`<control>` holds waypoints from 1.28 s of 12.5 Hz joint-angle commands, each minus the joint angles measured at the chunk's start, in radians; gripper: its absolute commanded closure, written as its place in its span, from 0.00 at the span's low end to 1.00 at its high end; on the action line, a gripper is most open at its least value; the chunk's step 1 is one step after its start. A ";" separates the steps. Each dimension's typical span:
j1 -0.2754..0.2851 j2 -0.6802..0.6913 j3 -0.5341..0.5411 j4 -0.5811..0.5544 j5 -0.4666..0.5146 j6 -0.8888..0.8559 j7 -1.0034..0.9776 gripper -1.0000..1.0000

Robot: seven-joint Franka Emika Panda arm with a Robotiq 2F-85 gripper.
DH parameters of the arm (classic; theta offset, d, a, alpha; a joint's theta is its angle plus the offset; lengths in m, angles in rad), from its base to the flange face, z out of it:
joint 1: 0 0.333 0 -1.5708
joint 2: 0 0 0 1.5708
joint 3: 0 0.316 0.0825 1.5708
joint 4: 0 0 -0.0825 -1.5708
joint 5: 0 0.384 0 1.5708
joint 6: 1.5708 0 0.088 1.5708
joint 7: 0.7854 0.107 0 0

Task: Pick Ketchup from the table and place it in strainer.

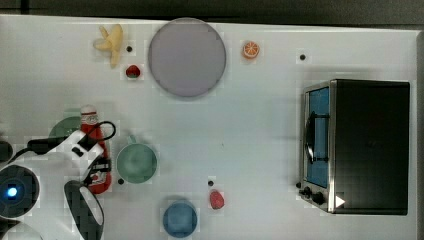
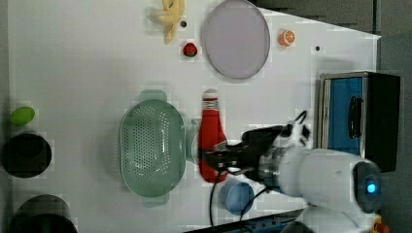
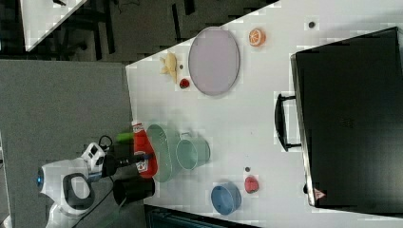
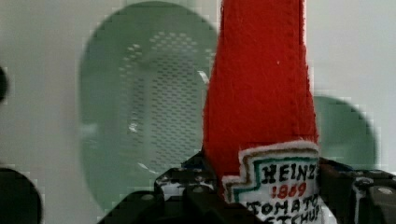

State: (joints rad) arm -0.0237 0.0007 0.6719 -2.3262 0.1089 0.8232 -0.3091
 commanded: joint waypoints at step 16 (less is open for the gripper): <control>-0.075 0.151 0.011 0.108 0.029 0.241 0.283 0.00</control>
State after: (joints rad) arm -0.0428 0.2239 0.7090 -2.2773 0.1177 1.0469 -0.0693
